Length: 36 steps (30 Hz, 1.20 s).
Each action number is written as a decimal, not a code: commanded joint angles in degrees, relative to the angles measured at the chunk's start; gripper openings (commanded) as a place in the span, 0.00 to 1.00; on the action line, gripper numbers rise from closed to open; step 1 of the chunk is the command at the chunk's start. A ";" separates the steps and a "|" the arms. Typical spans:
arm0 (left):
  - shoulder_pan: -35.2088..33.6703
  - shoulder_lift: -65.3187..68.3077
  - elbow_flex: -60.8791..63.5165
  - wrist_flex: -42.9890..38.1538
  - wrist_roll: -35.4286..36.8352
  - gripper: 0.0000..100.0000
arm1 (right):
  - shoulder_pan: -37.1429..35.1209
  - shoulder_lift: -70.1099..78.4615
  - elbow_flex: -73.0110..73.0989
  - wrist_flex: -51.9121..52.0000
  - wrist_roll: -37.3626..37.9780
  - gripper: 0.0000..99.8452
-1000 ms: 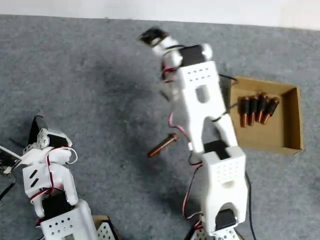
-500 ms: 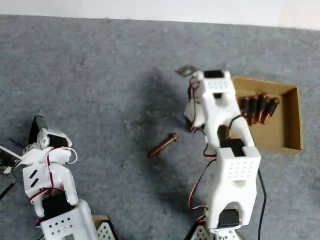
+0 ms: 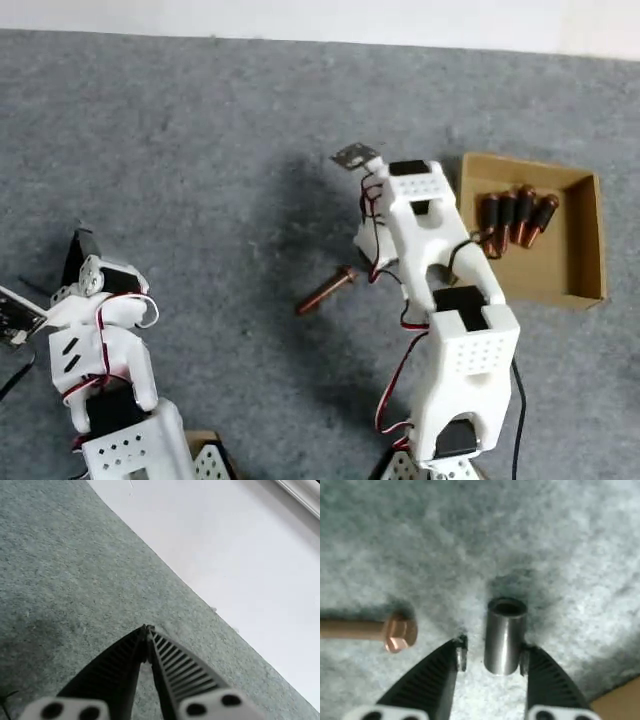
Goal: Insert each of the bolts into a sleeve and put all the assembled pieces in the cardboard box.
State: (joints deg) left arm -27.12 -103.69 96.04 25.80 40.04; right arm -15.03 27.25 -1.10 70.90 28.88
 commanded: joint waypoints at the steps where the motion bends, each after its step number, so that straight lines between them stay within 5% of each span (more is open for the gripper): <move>1: 1.10 -0.92 1.10 -1.14 -0.62 0.01 | -0.48 -0.22 -1.36 -4.35 0.88 0.17; 9: 1.19 -0.92 1.10 -1.14 -0.62 0.01 | 0.22 0.66 0.13 -11.38 0.88 0.16; 14: 1.19 -0.92 1.10 -1.05 -0.62 0.01 | 0.22 4.35 0.22 -13.41 0.88 0.00; 19: 1.19 -0.92 1.10 -1.05 -0.62 0.01 | 0.66 2.24 0.57 -13.05 0.97 0.00; 29: 1.19 -0.92 1.10 -1.05 -0.62 0.01 | 2.33 -30.11 10.68 -8.13 0.53 0.00; 36: 1.19 -0.92 1.10 -1.05 -0.62 0.01 | 2.33 -61.49 47.69 -29.14 0.53 0.00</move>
State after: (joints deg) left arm -27.12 -103.69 96.04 25.80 40.04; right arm -13.36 -19.52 30.99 52.35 29.23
